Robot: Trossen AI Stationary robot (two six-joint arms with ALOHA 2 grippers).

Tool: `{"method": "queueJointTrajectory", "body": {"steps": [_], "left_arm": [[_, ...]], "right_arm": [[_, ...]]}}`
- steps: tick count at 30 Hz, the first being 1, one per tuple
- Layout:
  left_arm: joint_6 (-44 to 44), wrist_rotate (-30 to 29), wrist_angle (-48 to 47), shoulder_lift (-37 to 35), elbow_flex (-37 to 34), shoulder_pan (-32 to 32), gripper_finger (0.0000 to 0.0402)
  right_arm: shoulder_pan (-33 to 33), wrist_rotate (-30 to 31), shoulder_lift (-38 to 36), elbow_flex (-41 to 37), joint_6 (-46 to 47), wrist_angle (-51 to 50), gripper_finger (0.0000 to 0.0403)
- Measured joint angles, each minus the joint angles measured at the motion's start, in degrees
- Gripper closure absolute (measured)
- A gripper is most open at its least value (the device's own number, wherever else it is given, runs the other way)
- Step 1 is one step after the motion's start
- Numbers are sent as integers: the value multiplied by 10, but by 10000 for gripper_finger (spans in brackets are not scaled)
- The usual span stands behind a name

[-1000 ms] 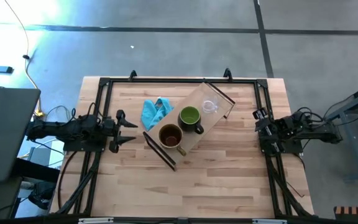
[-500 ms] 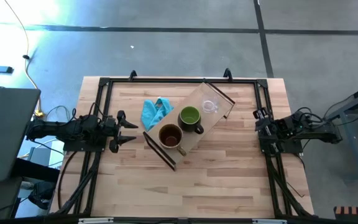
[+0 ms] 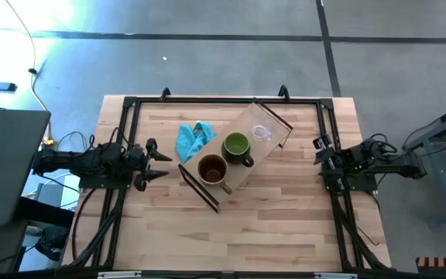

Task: Stack small to large cups/mugs on shelf
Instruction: Return to Home Position

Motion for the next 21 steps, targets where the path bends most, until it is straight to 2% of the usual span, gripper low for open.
{"method": "queueJointTrajectory", "body": {"steps": [6,10,16,21], "left_arm": [[-1,56,7,0,0,0,165],[35,55,7,0,0,0,165],[90,54,7,0,0,0,165],[88,54,6,0,0,0,165]], "right_arm": [[0,0,0,0,0,0,272],[0,0,0,0,-7,-2,272],[0,-4,0,0,-69,-31,272],[0,-34,0,0,-27,-124,272]]}}
